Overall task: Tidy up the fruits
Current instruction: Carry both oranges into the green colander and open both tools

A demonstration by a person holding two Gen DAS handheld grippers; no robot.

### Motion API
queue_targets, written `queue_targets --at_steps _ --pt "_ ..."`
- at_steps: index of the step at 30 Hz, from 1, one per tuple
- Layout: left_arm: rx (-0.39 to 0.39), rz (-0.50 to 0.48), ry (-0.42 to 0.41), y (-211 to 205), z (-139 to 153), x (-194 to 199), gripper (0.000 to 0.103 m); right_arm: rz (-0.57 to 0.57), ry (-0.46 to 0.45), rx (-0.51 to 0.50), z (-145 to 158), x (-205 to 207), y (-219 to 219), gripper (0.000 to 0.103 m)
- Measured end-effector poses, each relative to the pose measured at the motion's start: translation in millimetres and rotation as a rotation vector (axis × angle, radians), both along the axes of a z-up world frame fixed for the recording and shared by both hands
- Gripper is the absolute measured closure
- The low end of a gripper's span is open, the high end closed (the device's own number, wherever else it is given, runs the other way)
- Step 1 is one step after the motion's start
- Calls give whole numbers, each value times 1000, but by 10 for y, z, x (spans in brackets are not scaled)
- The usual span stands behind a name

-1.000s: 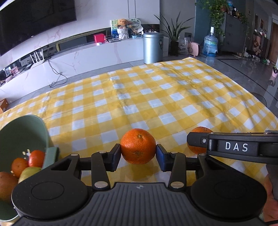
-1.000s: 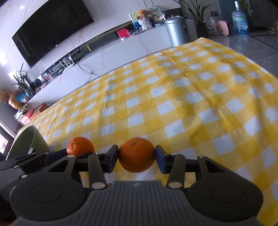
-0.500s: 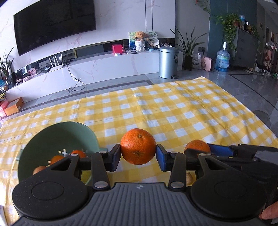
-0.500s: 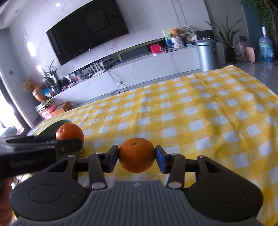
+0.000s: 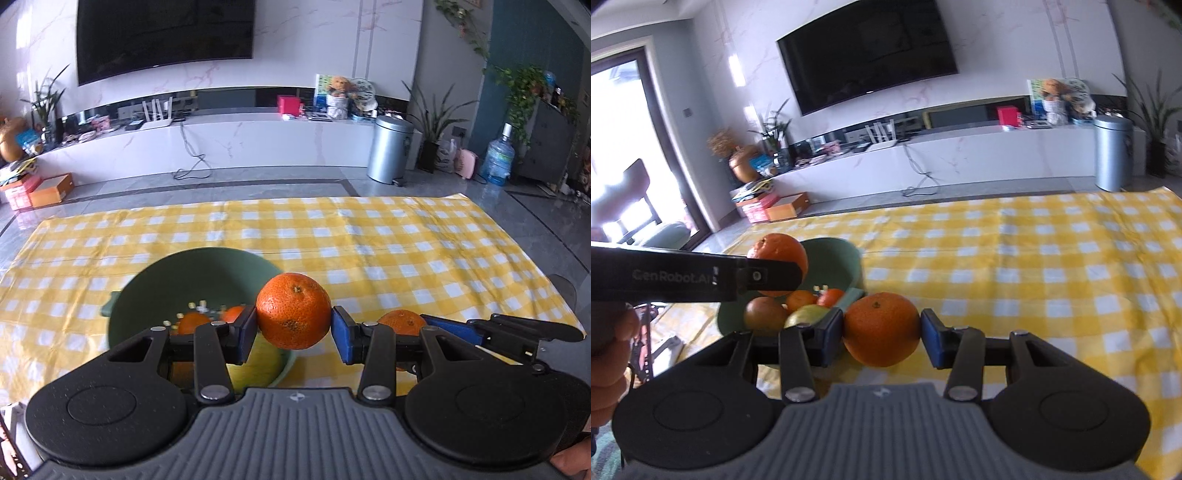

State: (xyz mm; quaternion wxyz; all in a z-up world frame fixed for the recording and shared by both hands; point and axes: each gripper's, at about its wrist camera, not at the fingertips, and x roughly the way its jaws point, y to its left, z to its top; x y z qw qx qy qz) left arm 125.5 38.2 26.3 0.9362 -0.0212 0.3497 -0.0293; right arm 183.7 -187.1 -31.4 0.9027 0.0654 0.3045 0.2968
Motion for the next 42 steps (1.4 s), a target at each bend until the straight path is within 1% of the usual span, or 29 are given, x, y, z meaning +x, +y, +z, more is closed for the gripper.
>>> queue_targets --at_steps 2,7,10,13,17,19,22,26,30,33,42 --pt "-23 28 1 164 -7 14 54 43 -16 -17 54 22 143 60" --pt "-124 118 19 705 -34 74 54 120 -49 -68 135 114 479 60" --pt "-133 142 49 898 -100 163 54 161 -53 -88 157 189 650 60" --pt "-125 138 82 977 -203 237 54 191 -58 -122 151 272 822 60" --pt "-149 106 101 967 -328 317 54 219 -60 -176 96 392 1024 60" --pt "-143 95 104 944 -378 366 54 233 -69 -214 54 457 1109 60" --pt "-111 92 112 911 -443 437 54 247 -91 -283 -3 552 1210 60" --pt "-102 66 107 900 -520 510 54 261 -123 -363 -63 669 1318 60" --pt "-54 50 101 889 -592 566 54 282 -145 -422 -143 735 1373 60" --pt "-30 60 104 901 -637 586 54 288 -141 -442 -199 785 1429 60" --pt "-43 64 108 951 -701 629 53 292 -134 -483 -329 871 1552 60"
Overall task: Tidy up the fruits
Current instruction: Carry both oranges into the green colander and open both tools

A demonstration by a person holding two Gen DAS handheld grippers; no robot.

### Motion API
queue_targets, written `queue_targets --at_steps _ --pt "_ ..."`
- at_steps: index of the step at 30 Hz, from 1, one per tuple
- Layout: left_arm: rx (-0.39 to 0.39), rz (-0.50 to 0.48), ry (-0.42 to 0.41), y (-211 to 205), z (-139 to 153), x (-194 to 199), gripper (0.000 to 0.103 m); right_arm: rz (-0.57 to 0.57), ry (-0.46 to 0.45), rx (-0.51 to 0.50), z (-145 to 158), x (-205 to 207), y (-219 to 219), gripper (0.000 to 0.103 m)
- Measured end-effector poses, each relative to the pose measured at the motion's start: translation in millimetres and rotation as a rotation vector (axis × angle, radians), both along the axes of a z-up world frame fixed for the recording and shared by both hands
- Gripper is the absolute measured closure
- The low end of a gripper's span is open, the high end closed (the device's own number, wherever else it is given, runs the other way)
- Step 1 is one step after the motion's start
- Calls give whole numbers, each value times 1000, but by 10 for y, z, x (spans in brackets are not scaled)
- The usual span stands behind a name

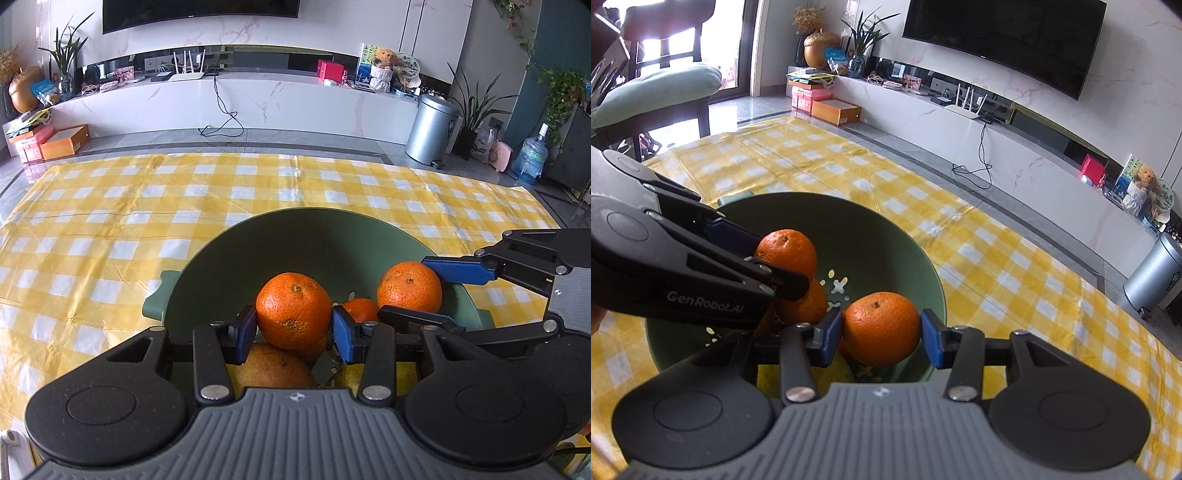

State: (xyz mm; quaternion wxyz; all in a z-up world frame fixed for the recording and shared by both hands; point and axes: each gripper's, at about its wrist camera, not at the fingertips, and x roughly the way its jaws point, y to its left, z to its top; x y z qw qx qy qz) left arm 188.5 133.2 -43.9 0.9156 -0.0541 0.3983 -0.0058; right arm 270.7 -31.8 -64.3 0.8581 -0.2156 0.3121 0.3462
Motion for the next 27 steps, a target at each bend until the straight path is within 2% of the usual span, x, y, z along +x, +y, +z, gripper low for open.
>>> queue_targets --at_steps 10,19,22,27 --pt "18 12 -8 -15 -50 34 50 -3 -7 -18 -60 17 42 59" --pt "28 23 -13 -14 -50 9 41 -1 -18 -27 -55 -2 58 59" --pt "27 23 -36 -16 -8 -31 34 3 -38 -17 -31 -29 46 53" --pt "20 31 -64 -17 67 -90 32 5 -61 -10 26 -52 52 49"
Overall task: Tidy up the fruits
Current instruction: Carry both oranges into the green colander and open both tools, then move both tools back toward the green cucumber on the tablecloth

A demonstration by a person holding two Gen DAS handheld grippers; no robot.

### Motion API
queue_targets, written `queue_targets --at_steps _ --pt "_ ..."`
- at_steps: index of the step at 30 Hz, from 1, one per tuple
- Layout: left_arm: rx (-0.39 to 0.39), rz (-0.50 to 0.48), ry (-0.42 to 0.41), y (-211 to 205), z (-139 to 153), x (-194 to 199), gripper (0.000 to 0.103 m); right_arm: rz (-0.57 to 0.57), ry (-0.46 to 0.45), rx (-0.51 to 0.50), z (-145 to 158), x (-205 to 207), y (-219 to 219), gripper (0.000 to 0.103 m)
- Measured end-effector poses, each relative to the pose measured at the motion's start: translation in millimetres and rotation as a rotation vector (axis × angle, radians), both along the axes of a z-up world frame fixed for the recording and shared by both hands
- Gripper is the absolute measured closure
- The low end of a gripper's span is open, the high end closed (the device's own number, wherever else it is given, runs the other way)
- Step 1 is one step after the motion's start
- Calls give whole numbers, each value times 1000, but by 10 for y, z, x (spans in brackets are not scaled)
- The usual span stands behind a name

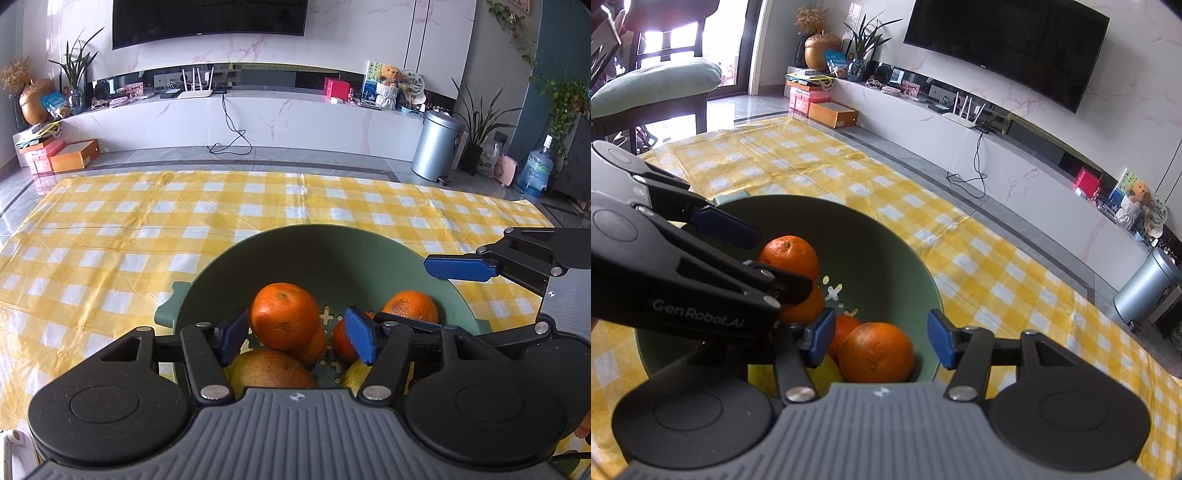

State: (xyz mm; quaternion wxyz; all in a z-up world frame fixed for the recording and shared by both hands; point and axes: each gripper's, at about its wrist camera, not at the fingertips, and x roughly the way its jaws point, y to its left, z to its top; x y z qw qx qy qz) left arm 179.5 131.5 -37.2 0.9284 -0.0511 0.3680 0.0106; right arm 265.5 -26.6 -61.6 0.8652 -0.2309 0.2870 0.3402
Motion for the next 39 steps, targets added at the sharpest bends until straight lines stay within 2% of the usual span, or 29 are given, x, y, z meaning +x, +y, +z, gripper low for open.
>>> queue_targets --at_steps 4,17,24,29,39 --pt "-2 5 -8 -17 56 -62 32 0 -14 12 64 -59 -35 41" --pt "11 -5 -11 -287 375 -300 31 -76 7 96 350 -313 -406 29" --pt "-17 -64 -15 -515 498 -508 31 -141 6 164 496 -591 -801 23" --pt "-48 -116 -23 -697 528 -690 31 -224 14 213 521 -836 -1169 22" --pt "-21 -268 -18 -1095 420 -1000 29 -421 111 241 301 -1255 -1842 22"
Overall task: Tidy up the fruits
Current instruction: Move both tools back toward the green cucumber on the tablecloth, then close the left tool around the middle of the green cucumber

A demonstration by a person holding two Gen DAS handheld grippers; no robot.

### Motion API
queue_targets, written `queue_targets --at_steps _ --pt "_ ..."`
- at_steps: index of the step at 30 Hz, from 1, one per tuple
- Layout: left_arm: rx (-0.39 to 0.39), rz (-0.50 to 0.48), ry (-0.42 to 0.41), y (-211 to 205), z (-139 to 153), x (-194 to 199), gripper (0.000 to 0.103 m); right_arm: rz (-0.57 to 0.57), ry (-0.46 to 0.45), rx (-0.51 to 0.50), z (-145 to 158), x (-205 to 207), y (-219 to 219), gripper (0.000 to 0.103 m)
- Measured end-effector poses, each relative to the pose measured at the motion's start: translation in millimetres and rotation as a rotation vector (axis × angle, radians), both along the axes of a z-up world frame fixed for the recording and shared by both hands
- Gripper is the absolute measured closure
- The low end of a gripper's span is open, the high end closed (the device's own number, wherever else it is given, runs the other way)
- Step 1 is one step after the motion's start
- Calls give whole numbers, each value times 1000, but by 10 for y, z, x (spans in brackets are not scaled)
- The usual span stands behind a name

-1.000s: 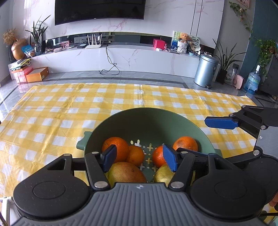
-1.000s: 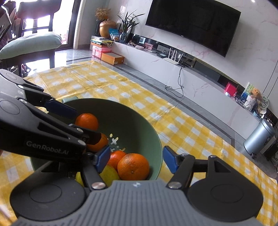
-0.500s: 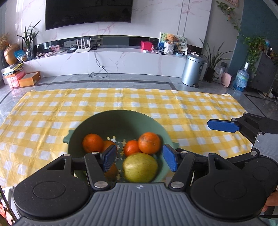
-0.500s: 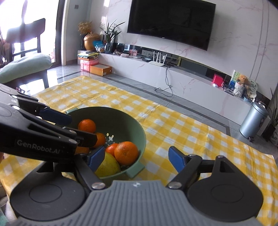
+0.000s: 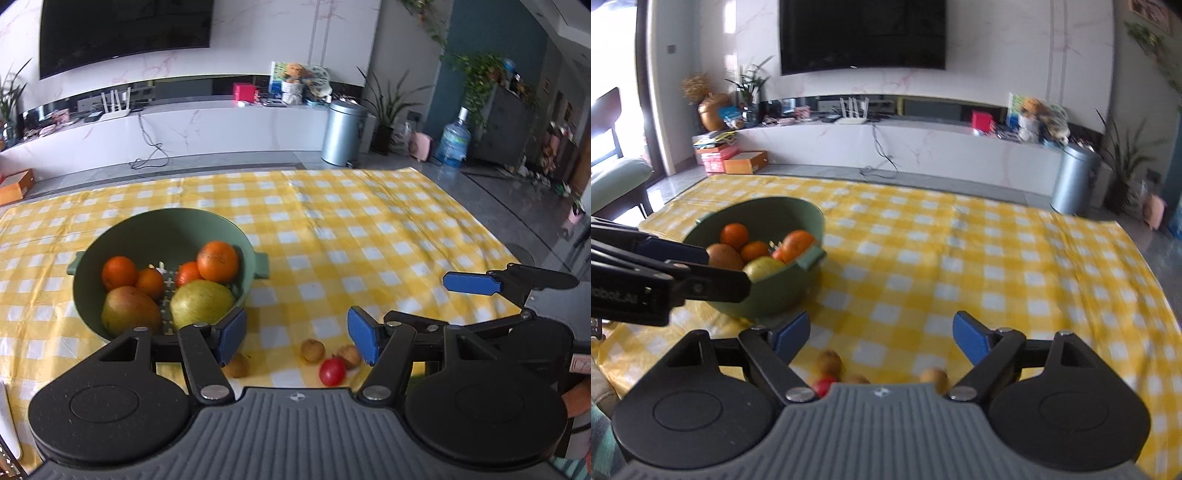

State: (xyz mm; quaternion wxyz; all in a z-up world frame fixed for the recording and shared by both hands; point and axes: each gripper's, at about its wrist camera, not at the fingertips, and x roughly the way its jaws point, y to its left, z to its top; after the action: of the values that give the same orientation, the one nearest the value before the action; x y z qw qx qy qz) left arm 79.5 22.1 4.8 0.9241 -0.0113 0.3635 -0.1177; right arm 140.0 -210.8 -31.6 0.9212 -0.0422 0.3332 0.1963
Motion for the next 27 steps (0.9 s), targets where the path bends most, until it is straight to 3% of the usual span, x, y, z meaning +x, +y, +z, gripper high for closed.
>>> queue_targets --at_steps 8,12,15,19,27 --pt "44 -87 47 -213 -173 -175 29 -112 113 44 -213 -162 -386 22" --pt "82 -145 78 -330 -298 -267 29 -112 159 67 -279 -193 -443 22" --pt "118 -198 89 -412 -401 -316 29 -102 200 70 -349 -201 -435 28" --pt "189 -269 87 -544 -515 -328 29 -83 253 64 -441 -222 -435 41" --pt "387 -409 76 -821 -709 -326 29 -56 334 28 -563 -241 -435 49"
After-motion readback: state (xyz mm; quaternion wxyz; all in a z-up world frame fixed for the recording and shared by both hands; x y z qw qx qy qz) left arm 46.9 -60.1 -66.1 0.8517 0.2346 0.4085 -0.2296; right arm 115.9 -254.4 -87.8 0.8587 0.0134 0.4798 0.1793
